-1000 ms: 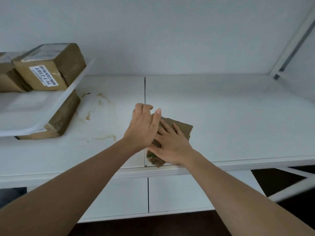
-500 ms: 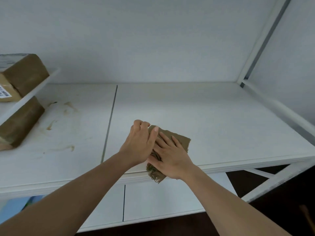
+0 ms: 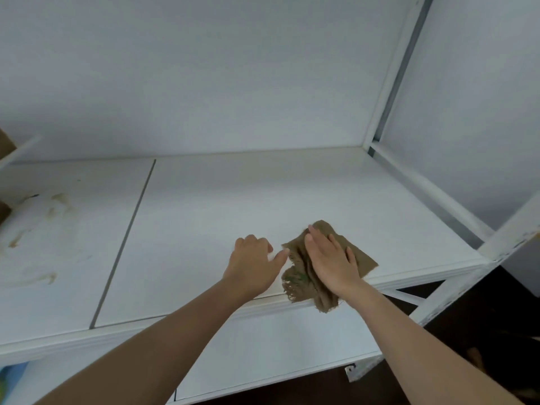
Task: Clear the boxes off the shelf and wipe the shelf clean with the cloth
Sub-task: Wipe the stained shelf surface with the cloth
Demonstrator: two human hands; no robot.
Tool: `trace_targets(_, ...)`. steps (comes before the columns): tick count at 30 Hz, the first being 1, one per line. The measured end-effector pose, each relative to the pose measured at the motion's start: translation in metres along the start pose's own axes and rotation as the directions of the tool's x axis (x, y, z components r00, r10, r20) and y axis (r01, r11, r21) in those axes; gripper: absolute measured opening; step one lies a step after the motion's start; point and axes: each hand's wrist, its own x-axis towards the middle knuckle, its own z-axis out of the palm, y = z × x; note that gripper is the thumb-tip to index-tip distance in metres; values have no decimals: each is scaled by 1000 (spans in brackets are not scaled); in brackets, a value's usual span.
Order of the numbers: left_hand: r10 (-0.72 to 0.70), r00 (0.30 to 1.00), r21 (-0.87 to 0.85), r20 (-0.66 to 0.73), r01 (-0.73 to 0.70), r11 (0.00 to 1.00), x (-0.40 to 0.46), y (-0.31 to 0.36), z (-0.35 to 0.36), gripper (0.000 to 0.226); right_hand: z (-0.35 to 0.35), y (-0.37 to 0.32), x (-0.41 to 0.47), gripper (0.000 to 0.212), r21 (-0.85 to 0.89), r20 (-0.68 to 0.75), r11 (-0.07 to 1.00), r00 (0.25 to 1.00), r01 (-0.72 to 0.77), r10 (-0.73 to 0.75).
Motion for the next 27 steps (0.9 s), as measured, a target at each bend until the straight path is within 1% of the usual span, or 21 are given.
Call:
trace_targets(1,-26,1000,-37,9,26,999,2,6,5,56,-9,1,3,52,149,3,989,1000,6,-6)
trace_targets(2,-47,999,-74,11,48,996,4,11,9,62,-18,5,6,51,244,-21,970,1000,17,-12)
trace_targets(3,-66,998,-100,14,67,993,5,16,12,64,-27,11,8,51,262,-66,965,998,28,-11)
trace_targets(5,-92,995,-142,35,96,985,6,26,15,54,-41,26,14,50,157,-167,988,986,0,27)
trace_targets(7,-118,991,-174,69,129,976,7,34,17,43,-49,40,18,51,31,-218,996,971,-89,94)
trace_targets(9,-146,984,-179,106,164,970,10,38,21,33,-53,48,20,54,-58,-212,987,968,-148,133)
trace_targets(10,-160,979,-182,123,181,967,11,39,22,31,-54,51,21,54,-75,-189,984,971,-160,143)
trace_targets(11,-174,974,-200,144,201,959,13,39,23,28,-54,53,21,51,-66,-163,984,975,-164,152)
trace_targets(12,-188,969,-248,162,224,943,14,39,22,26,-55,55,21,42,-36,-139,985,977,-166,160)
trace_targets(14,-216,959,-375,181,271,887,15,40,18,20,-57,57,21,18,39,-117,985,979,-165,169)
trace_targets(15,-219,958,-422,185,279,863,15,39,14,17,-58,56,22,9,67,-116,985,979,-161,168)
trace_targets(16,-217,958,-443,187,279,852,15,38,10,14,-61,56,22,5,105,-113,983,980,-152,163)
trace_targets(18,-204,959,-463,196,274,843,17,35,4,12,-67,51,20,6,216,-105,968,982,-129,154)
trace_targets(20,-209,953,-498,220,294,816,17,32,1,8,-72,45,17,8,328,-71,935,983,-139,171)
trace_targets(21,-217,947,-512,235,310,801,17,32,2,13,-74,41,15,9,367,-44,918,983,-152,180)
trace_targets(22,-238,940,-519,246,335,787,17,31,4,27,-77,38,14,11,386,-19,909,984,-156,177)
trace_targets(23,-266,935,-522,235,352,777,18,32,6,37,-80,35,13,15,389,1,909,986,-152,164)
trace_targets(24,-283,939,-533,196,344,773,19,33,8,37,-83,32,13,22,387,20,911,989,-141,144)
trace_targets(27,-334,941,-624,59,296,723,21,36,2,21,-93,27,13,48,387,18,915,993,-113,115)
